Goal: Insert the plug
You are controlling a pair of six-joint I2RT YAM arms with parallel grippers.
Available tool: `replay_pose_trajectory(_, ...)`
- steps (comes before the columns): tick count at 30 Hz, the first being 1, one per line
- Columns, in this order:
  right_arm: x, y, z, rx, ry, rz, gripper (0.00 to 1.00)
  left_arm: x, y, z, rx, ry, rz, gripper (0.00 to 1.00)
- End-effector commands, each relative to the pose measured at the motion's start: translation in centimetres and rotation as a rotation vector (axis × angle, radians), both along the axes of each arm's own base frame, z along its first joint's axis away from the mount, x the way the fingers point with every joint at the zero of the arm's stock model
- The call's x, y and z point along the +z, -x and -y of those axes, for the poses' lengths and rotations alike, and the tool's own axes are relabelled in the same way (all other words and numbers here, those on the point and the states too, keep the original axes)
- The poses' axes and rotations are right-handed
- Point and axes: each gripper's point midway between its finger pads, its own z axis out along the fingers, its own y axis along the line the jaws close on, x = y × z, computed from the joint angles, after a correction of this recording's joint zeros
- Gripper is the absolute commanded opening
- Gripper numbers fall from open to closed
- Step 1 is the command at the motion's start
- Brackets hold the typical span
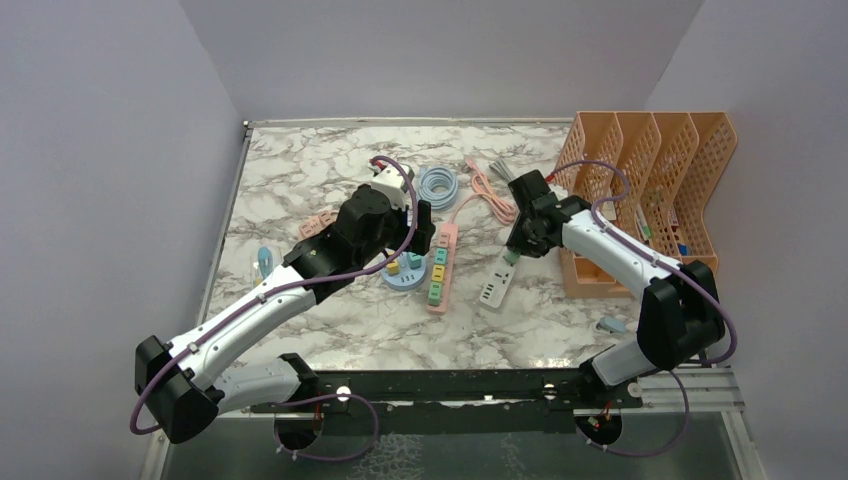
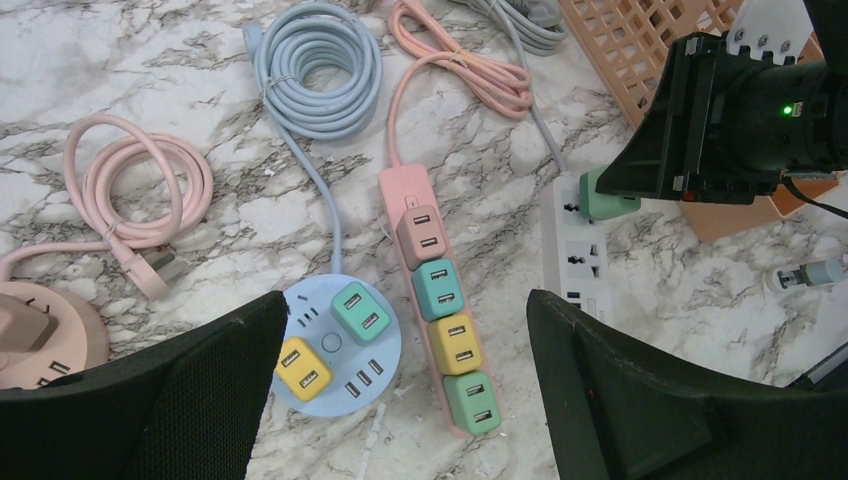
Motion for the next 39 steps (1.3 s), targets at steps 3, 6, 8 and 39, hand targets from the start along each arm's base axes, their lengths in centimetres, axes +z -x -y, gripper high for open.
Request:
replay_pose_trajectory(3, 2.9, -0.8, -0.3, 0.019, -0.008, 0.065, 0.01, 0.7, -0.6, -0.2, 0.021, 0.005, 0.031, 0.91)
replay_pose_trajectory(6, 2.8, -0.3, 0.3, -0.005, 0.015, 0.04, 0.01, 0.6, -0.6, -0.2, 0.022, 0.002, 0.029, 0.91)
replay_pose_trajectory(8, 2.4, 0.1, 0.6, -0.021, 0.031, 0.015, 0.01, 0.6, -0.6, -0.2, 0.024, 0.001, 0.031, 0.91)
replay_pose_trajectory(39, -2.1, 0.9, 0.3, 0.022, 0.074, -0.13, 0.02, 0.5, -0.6, -0.6, 0.042, 0.001, 0.027, 0.91)
